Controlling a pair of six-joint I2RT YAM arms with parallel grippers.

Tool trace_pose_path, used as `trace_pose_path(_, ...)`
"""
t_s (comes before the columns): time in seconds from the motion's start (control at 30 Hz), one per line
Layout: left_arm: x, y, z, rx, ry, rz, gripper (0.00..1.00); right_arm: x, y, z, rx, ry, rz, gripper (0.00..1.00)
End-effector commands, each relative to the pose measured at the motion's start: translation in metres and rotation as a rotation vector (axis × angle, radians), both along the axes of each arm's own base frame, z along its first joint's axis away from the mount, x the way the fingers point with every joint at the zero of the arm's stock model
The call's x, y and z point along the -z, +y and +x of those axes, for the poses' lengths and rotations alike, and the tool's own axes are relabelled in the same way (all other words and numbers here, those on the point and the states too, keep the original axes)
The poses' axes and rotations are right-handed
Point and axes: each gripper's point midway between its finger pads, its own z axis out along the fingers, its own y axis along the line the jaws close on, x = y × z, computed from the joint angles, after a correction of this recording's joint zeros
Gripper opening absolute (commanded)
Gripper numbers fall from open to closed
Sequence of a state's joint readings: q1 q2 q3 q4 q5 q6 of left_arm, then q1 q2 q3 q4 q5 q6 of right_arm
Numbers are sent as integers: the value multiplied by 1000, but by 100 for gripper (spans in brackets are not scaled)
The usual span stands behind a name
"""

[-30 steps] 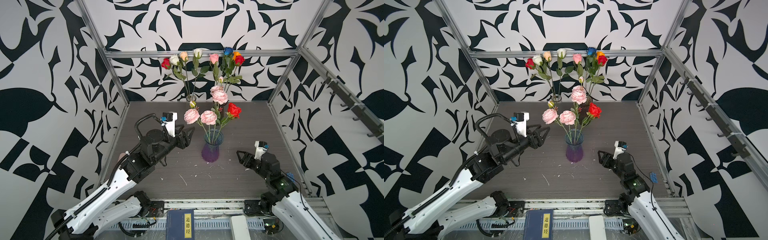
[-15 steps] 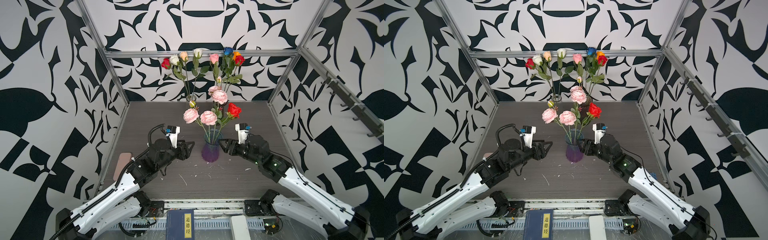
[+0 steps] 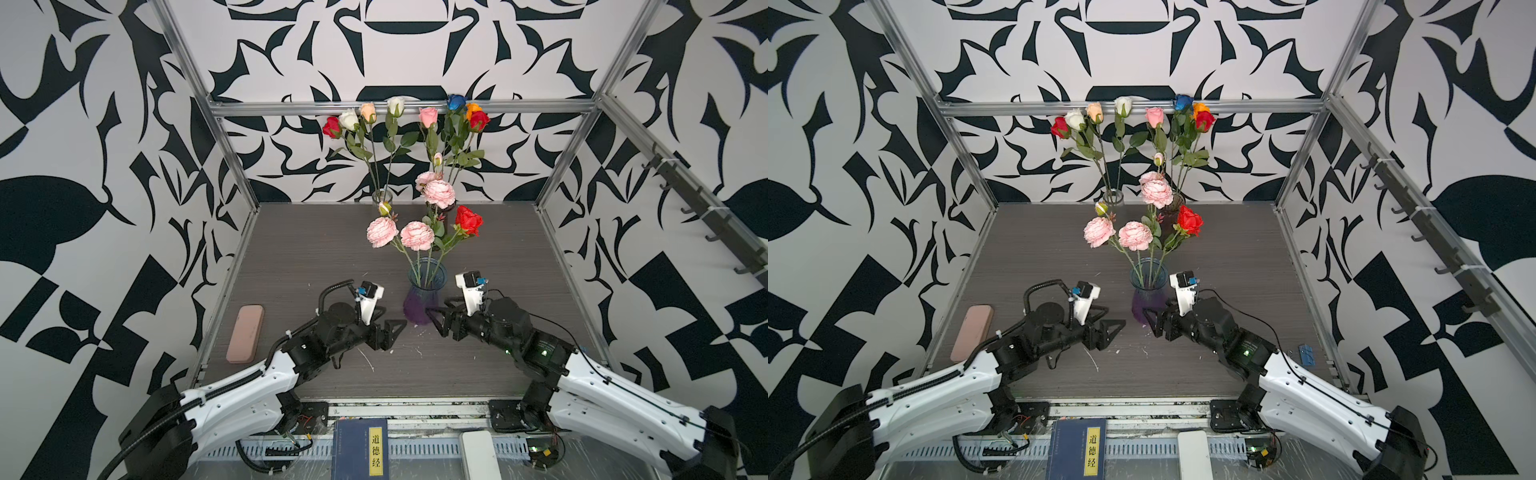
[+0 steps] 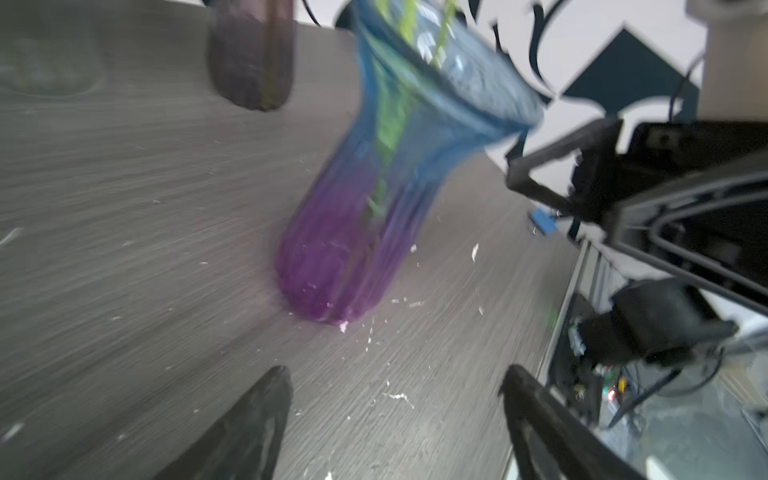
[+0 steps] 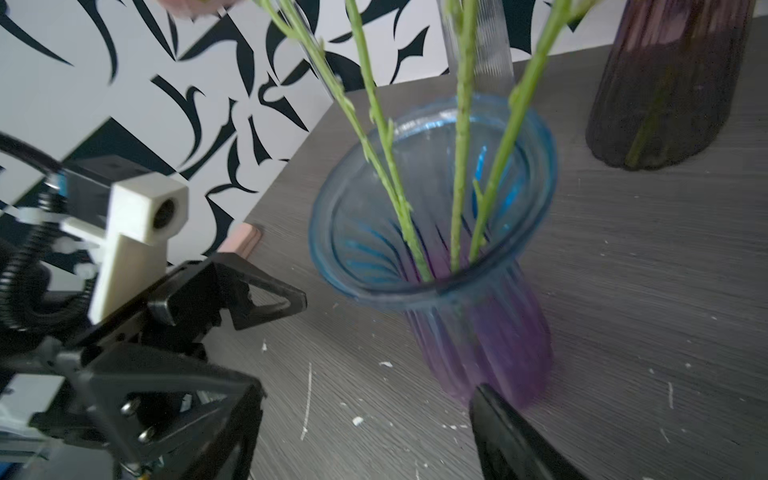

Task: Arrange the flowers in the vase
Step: 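Bring both grippers to the gradient vase from either side, then grip the gradient vase with both grippers and push it farther from the robot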

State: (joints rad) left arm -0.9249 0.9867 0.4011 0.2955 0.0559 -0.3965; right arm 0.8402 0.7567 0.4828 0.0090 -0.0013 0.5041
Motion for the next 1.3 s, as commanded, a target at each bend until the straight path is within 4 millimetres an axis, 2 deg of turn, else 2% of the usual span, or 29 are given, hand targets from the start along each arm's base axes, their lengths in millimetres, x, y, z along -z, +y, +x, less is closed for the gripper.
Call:
trace_pose_path(0.0,-12,-21,6,61,-158,7,97,-16,-2,8,7,-168,-2,83)
trace_pose_path(0.1,-4,-29,16,46,-180,2,99,-4,-1,7,-20,-212,-45,84)
trace_pose_path(0.27,-4,-38,28,21,-216,-15,99,19,-7,19,35,-242,-124,85)
trace_pose_path(0.3,6,-41,31,20,-204,9,99,22,-8,23,55,-237,-119,85)
trace_pose_path(0.5,12,-52,45,4,-237,26,96,37,3,30,53,-260,-75,84)
trace_pose_path(0.63,14,-59,49,9,-248,35,93,42,12,34,31,-262,-76,85)
trace_pose_path(0.9,19,-66,58,16,-261,77,89,50,13,50,54,-251,-75,79)
trace_pose_path(1.27,25,-54,86,-52,-247,82,86,50,19,73,43,-233,-32,73)
